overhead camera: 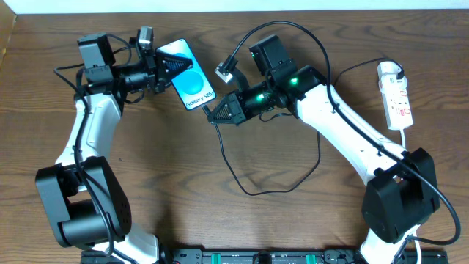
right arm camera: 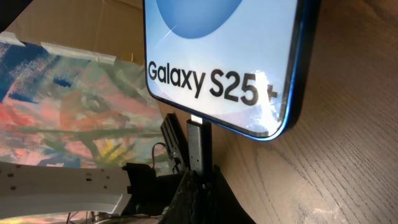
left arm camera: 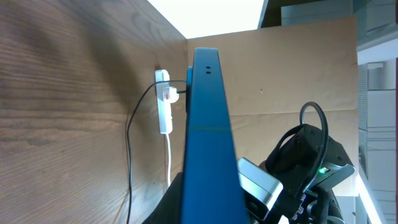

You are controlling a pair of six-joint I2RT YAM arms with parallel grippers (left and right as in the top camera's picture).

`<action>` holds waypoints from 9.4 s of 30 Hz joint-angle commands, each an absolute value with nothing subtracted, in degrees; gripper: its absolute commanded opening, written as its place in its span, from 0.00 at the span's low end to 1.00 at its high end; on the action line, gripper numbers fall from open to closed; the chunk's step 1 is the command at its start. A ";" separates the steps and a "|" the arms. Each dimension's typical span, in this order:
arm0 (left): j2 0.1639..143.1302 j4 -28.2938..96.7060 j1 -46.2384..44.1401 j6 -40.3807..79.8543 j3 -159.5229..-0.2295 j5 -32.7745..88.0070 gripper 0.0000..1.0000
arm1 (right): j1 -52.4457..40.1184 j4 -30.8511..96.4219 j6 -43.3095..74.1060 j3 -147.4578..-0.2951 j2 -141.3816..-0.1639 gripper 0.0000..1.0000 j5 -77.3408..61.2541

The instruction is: Plug charger to phone and switch on socket

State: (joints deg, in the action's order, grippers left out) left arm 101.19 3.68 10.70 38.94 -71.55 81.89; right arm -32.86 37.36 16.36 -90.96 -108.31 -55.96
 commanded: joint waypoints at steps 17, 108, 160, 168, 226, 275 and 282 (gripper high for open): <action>100.03 3.62 7.84 37.58 -72.60 83.96 0.07 | -32.21 27.49 22.68 -91.07 -108.12 0.01 -56.90; 115.90 22.50 -8.97 18.70 -67.70 43.83 0.31 | -16.97 55.57 10.17 -91.07 -108.12 0.32 -31.62; 97.58 41.21 -1.26 17.39 -73.65 16.64 0.61 | -14.68 56.55 6.11 -91.11 -102.65 0.23 -26.24; 81.95 45.89 0.32 17.41 -73.63 12.34 0.98 | -6.63 57.06 6.13 -91.11 -94.30 0.01 -18.94; 78.32 46.24 0.32 17.41 -73.63 12.36 0.98 | 29.63 37.80 15.35 -91.07 -125.19 0.01 -28.47; 78.32 46.24 0.32 17.41 -73.63 12.36 0.98 | 25.04 33.89 14.76 -89.23 -125.82 0.01 -28.49; 78.32 46.24 0.32 17.41 -73.63 12.36 0.98 | 23.92 34.94 14.72 -89.17 -125.82 0.01 -28.47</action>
